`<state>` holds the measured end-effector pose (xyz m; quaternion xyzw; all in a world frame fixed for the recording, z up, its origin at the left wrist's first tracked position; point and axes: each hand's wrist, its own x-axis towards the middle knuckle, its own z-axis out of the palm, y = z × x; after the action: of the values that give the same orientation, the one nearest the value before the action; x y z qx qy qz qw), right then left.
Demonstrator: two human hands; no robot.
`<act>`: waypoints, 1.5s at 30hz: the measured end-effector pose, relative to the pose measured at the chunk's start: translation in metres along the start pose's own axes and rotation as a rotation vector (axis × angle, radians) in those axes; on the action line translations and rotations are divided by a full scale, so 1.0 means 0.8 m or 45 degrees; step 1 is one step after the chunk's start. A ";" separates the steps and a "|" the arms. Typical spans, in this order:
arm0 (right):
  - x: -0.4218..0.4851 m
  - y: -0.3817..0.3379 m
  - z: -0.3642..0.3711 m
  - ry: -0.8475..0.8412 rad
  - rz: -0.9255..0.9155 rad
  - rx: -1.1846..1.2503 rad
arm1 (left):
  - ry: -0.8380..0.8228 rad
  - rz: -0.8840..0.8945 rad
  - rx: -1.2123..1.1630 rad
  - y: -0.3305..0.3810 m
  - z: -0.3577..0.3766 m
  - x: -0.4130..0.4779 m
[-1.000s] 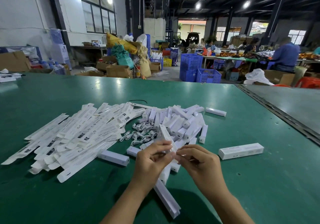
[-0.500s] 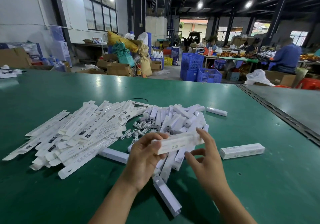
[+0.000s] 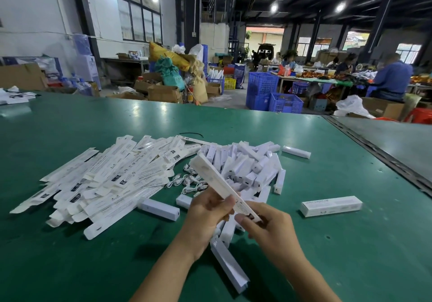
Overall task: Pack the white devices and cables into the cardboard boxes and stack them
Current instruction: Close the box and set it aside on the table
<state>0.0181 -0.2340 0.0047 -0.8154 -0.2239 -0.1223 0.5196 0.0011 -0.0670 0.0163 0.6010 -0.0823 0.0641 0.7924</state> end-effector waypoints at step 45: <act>-0.008 -0.005 0.012 -0.518 -0.005 -0.806 | 1.023 -0.100 -0.343 -0.011 -0.031 0.023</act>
<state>0.0103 -0.2254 0.0008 -0.9429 -0.2752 -0.0221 0.1865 0.0222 -0.0454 0.0052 0.4220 0.2482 0.2516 0.8348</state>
